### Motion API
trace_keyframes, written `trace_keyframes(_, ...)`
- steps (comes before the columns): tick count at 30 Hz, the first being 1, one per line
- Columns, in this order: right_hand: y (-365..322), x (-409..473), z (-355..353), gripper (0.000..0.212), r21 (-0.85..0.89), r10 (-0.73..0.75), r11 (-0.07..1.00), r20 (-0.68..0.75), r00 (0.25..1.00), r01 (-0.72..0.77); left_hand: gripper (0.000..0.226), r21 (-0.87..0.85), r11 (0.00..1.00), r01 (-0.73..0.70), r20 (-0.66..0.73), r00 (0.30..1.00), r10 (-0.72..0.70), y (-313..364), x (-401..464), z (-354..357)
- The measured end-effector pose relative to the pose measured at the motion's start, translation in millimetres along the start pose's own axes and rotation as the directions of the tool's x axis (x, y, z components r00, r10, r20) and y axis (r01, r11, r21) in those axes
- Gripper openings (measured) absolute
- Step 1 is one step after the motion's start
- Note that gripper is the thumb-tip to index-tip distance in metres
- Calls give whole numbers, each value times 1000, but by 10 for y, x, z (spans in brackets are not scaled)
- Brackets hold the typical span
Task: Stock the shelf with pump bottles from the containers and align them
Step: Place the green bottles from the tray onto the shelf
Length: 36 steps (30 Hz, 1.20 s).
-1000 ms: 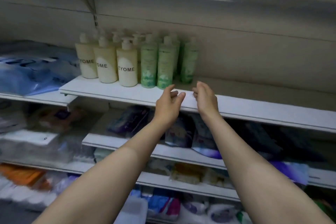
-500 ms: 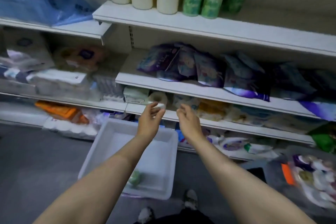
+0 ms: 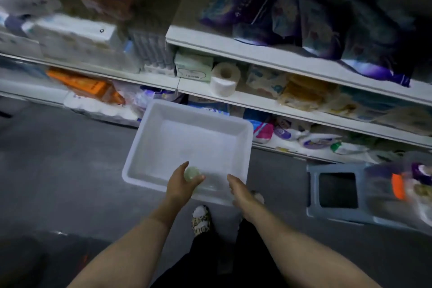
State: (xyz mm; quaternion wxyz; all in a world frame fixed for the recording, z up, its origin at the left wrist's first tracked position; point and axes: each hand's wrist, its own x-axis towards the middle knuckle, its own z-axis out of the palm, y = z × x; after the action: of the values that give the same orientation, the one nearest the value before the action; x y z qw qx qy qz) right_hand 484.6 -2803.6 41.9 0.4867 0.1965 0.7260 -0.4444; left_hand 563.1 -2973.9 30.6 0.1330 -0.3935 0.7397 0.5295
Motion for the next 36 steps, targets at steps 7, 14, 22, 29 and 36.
trace_keyframes(7, 283, 248, 265, 65, 37, 55, 998, 120, 991, -59, 81, 13, 999, 47, 37, 998, -48, -209, 193, 105)
trace_keyframes(14, 347, 336, 435, 92, -52, 88, 995, 117, 989, -82, 64, 76, 997, 11, 40, 999, -14, -299, 292, 91)
trace_keyframes(22, 195, 306, 366, 58, -33, 49, 998, 127, 991, -45, 48, 113, 993, -37, 31, 999, 34, -113, 279, -34)
trace_keyframes(29, -332, -90, 154, 37, 74, -117, 991, 103, 988, 110, 45, -4, 992, -126, 40, 991, 126, 628, 166, -195)
trace_keyframes(36, -956, -658, -419, 32, 239, -296, 930, 39, 954, 279, 72, -212, 954, -214, -41, 977, 210, 1860, -117, -219)
